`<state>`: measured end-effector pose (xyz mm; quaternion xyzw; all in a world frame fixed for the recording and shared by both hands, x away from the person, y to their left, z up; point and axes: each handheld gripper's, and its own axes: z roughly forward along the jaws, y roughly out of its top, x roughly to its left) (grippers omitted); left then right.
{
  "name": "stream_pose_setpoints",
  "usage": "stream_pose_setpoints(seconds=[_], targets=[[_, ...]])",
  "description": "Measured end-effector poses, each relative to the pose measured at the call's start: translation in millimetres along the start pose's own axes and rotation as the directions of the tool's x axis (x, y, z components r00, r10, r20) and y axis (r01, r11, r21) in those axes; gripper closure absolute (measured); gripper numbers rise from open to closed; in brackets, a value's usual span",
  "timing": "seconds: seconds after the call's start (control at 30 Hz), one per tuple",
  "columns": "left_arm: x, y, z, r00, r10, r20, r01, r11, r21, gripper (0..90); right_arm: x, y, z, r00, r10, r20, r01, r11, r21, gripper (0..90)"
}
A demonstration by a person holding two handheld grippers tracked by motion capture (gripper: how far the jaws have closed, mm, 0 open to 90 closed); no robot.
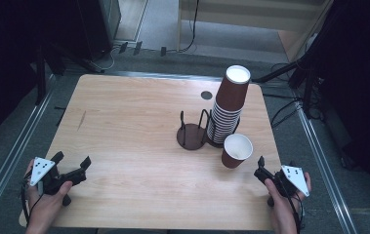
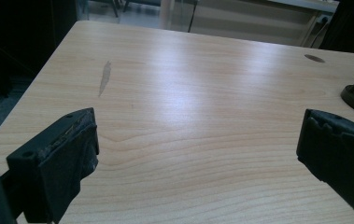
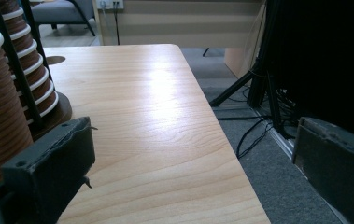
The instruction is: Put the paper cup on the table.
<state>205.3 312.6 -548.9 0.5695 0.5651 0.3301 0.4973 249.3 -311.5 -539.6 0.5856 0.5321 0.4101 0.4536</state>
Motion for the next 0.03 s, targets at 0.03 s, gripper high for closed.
stream_pose_setpoints(seconds=[0.03], targets=[[-0.1, 0.0, 0.2, 1.0, 0.0, 0.0, 0.0, 1.0, 0.0, 0.0, 0.2, -0.1, -0.1, 1.0, 0.003, -0.003, -0.003, 1.0, 0.001, 0.0]])
